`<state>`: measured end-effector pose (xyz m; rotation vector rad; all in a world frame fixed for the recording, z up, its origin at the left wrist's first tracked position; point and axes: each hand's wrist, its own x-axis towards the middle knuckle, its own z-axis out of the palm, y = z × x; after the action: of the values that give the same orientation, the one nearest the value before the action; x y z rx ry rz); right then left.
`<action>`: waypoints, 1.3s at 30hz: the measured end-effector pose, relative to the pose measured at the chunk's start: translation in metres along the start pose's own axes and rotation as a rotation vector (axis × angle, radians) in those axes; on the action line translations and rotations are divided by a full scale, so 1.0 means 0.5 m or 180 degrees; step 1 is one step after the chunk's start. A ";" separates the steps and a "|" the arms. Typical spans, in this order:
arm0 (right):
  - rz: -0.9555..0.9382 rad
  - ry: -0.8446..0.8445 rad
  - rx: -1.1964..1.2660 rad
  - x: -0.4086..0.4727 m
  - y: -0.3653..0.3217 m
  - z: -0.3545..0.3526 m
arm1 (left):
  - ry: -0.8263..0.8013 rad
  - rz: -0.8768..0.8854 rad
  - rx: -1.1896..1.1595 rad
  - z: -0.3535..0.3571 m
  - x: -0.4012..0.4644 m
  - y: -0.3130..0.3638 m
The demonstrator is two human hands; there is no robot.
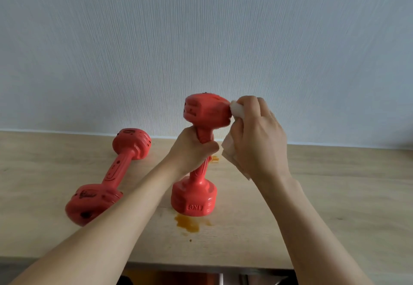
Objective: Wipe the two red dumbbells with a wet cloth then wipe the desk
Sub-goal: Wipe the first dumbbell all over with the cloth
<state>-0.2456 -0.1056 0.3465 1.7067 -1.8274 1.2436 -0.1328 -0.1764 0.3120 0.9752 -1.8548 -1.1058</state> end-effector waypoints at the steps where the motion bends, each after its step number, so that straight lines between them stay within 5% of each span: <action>1: 0.0120 -0.0049 0.0051 0.003 0.011 0.005 | -0.0081 0.0028 -0.0037 0.001 -0.001 -0.001; 9: 0.0727 -0.0436 0.0998 0.009 0.069 0.028 | -0.0705 0.0110 -0.0257 -0.001 0.003 -0.005; 15: 0.0713 -0.0442 0.1226 0.000 0.056 0.017 | 0.0250 0.0186 -0.0043 -0.027 0.000 -0.004; 21: 0.0673 -0.0642 0.1376 -0.008 0.055 0.007 | 0.0356 0.0033 -0.0234 -0.030 -0.009 -0.009; 39: -0.0143 -0.0124 0.0271 -0.031 -0.016 0.017 | 0.0527 0.0401 0.0041 -0.022 0.000 -0.021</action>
<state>-0.2323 -0.1018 0.3331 1.8192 -1.7709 1.2959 -0.1205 -0.1838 0.3062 0.9153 -1.7654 -0.9115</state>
